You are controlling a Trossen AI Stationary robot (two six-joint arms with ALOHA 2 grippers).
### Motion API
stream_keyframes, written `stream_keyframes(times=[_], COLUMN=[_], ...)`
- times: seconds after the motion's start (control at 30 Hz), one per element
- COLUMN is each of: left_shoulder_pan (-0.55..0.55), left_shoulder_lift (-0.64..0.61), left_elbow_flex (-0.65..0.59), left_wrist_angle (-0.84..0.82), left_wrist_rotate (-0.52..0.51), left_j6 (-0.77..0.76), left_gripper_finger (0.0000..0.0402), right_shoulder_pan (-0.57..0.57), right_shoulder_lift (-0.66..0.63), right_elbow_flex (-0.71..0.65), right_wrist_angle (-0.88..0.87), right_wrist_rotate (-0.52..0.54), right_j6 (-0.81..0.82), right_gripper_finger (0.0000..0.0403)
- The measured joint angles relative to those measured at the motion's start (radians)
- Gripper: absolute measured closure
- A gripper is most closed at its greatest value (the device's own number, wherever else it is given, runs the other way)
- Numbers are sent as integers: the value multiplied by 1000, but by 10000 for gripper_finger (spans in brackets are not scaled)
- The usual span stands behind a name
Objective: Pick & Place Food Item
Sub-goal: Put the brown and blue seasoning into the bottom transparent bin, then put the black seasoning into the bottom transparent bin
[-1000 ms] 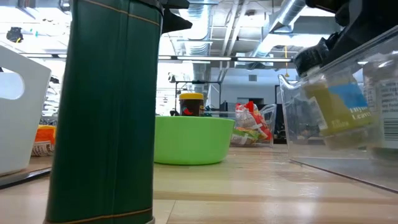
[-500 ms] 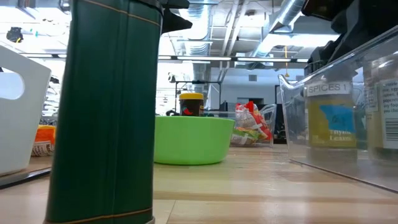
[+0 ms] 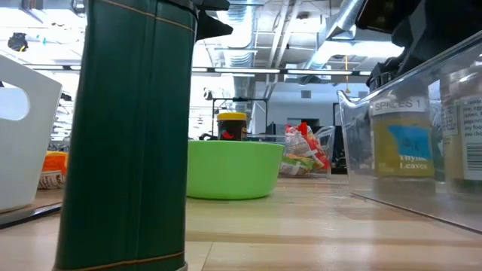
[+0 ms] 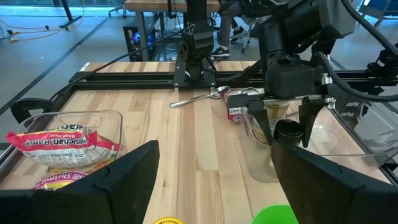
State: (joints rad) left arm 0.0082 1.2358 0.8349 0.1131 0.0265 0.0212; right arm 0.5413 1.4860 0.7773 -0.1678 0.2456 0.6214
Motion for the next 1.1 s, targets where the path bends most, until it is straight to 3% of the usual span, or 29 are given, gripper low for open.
stream_keyframes(times=[0.37, 0.63, 1.1], left_shoulder_pan=[0, 0, 0], left_shoulder_lift=[0, 0, 0], left_elbow_flex=[0, 0, 0], left_wrist_angle=[0, 0, -32], left_wrist_rotate=[0, 0, 0], left_j6=[0, 0, 0], left_gripper_finger=[98, 98, 98], right_shoulder_pan=[-12, -25, -101], right_shoulder_lift=[-99, -197, -384], right_elbow_flex=[0, 0, 0], right_wrist_angle=[-18, -28, -34], right_wrist_rotate=[-10, -2, 213], right_j6=[-8, -108, -356], right_gripper_finger=[159, 159, 159])
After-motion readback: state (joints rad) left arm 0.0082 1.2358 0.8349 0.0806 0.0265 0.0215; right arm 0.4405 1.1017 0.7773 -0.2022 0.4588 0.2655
